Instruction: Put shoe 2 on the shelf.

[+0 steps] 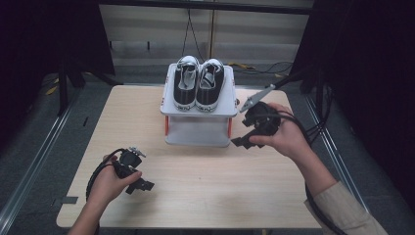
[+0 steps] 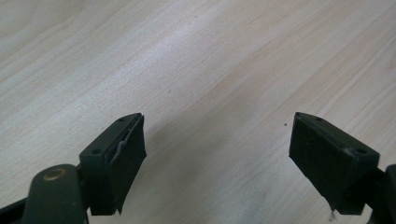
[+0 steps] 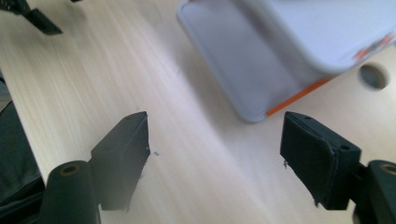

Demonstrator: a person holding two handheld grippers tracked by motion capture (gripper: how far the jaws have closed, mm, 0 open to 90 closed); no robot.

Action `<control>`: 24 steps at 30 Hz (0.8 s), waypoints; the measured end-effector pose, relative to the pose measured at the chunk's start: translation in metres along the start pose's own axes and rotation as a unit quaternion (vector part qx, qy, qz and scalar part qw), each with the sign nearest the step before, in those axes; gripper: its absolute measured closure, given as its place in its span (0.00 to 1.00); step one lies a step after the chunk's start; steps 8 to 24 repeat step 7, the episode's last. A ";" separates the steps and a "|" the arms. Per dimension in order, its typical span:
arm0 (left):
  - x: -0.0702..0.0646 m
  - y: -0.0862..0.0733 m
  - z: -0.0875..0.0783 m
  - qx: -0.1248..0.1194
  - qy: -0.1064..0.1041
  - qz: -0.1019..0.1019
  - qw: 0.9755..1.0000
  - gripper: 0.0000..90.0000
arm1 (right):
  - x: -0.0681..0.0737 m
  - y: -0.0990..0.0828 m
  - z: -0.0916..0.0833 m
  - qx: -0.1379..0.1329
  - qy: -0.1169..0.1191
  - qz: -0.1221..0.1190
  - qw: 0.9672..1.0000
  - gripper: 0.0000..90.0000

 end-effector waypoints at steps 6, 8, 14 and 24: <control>-0.005 0.002 0.006 0.001 0.000 0.015 1.000 0.19 | 0.002 -0.044 0.032 -0.015 0.010 0.048 0.999 0.23; -0.005 0.004 0.007 0.000 0.001 0.013 1.000 0.19 | 0.002 -0.051 0.038 -0.015 0.008 0.056 0.998 0.21; -0.005 0.004 0.007 0.000 0.001 0.013 1.000 0.19 | 0.002 -0.051 0.038 -0.015 0.008 0.056 0.998 0.21; -0.005 0.004 0.007 0.000 0.001 0.013 1.000 0.19 | 0.002 -0.051 0.038 -0.015 0.008 0.056 0.998 0.21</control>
Point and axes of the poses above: each handheld gripper's, and its own axes: z roughly forward along the jaws, y roughly out of its top, x roughly to its left, the point moved 10 cm from there along z, roughly forward along the jaws, and after that the axes turned 15 degrees about y, right-handed, at the moved point
